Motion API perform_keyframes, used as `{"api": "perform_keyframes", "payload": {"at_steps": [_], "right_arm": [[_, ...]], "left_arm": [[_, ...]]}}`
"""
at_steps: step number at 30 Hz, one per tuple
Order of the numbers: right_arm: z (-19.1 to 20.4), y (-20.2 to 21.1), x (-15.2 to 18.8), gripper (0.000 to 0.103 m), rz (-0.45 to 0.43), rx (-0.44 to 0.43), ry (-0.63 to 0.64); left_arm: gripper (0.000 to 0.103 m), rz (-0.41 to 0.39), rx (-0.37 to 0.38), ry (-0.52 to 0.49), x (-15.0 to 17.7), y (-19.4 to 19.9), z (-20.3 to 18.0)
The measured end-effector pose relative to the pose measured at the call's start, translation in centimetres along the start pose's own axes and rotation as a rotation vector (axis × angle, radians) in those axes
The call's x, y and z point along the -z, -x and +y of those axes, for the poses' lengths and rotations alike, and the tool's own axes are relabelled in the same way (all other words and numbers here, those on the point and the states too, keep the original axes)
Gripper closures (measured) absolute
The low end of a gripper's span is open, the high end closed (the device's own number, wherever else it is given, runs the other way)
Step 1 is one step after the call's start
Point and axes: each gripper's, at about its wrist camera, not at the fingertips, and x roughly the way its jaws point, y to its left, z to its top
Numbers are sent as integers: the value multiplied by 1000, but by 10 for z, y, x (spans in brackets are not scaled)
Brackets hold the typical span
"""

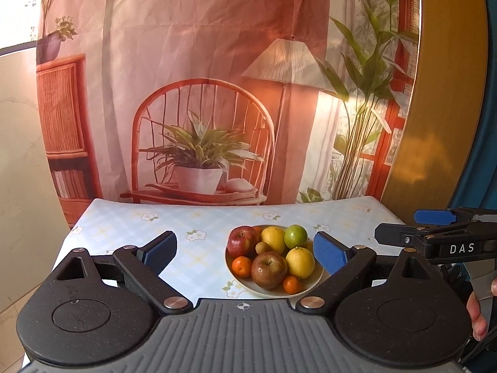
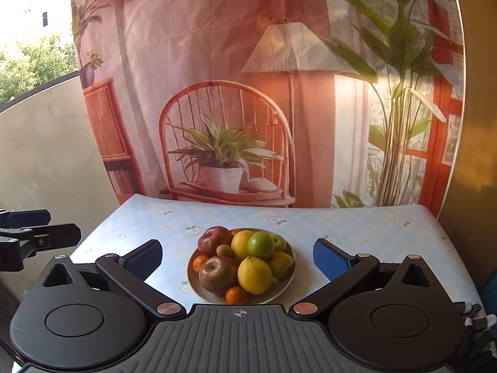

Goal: Organize fruits

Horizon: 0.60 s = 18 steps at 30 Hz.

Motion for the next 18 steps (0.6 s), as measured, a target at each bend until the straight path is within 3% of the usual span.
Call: {"api": "perform_keyframes", "payload": {"at_steps": [18], "right_arm": [[-1,11,0,0,-23,2,-3]], "left_arm": [[7,-37,-26,-19,-1,12,-3]]}}
